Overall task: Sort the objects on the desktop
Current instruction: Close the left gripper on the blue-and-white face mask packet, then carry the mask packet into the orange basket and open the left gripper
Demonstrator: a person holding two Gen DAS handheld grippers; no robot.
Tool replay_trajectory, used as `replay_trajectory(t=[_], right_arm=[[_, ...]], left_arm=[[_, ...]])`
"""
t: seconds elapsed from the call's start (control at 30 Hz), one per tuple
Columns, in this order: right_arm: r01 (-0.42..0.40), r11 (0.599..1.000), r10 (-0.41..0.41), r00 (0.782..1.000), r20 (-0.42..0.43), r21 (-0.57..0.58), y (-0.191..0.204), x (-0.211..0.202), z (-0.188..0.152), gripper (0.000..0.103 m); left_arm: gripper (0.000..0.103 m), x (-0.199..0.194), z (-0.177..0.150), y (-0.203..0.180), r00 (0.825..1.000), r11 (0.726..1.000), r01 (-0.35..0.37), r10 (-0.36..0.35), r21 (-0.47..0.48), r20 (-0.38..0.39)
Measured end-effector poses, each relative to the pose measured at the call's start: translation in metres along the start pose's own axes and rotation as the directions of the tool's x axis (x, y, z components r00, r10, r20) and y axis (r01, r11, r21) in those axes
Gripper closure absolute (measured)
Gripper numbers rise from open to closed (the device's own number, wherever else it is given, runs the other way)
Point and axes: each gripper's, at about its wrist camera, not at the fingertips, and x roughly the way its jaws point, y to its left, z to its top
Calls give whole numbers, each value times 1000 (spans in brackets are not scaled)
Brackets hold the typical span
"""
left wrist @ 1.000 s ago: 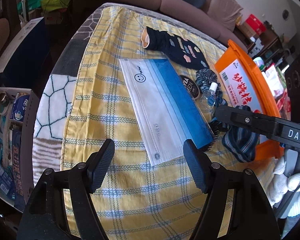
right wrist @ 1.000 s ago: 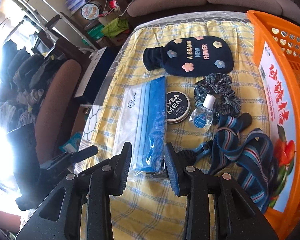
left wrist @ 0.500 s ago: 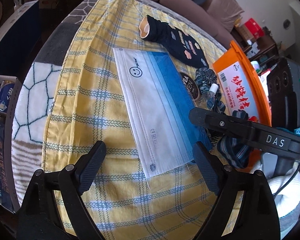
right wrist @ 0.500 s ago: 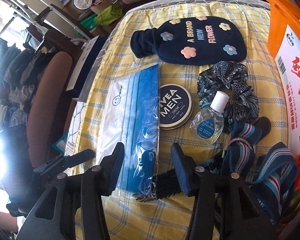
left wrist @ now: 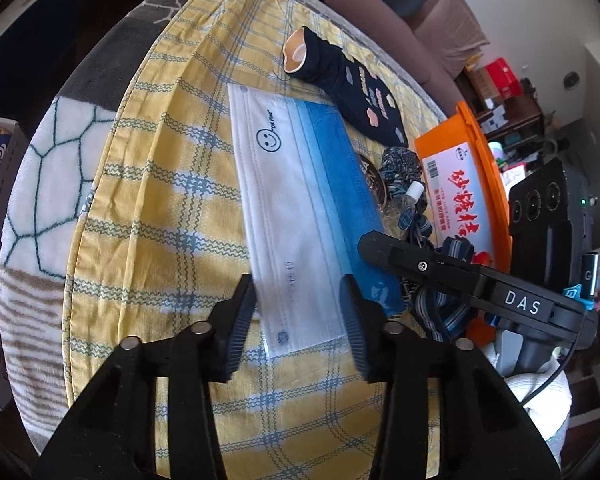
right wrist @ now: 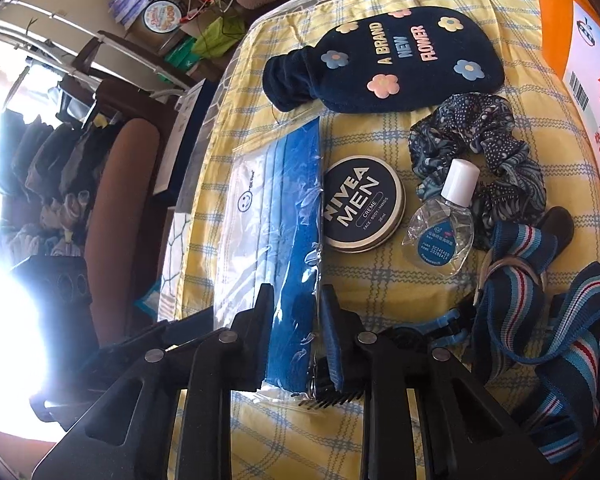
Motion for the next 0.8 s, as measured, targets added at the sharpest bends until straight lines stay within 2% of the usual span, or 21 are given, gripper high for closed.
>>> replay_trajectory(t=[0.03,0.07,0.4,0.8], right_arm=[[0,1000,0,1000,0,-1,0,0,0,79],[-2,1000,2,1000,1,-3,0,0,-1,79],[17,997,-15,1000,19,-69,26,-19,-8,79],[73,982,-55,992,110,-172,63,-86,-33,79]], left_arm=[[88,1,-1,0,1000,1000,0,0,-3,2],[94,1,-1,0,1000,1000,2,-2,-3,2],[96,-25,-10,-20,998,1000,17,-18,25,55],[96,-82,-29,-80,991,994,4,-19,112,132]])
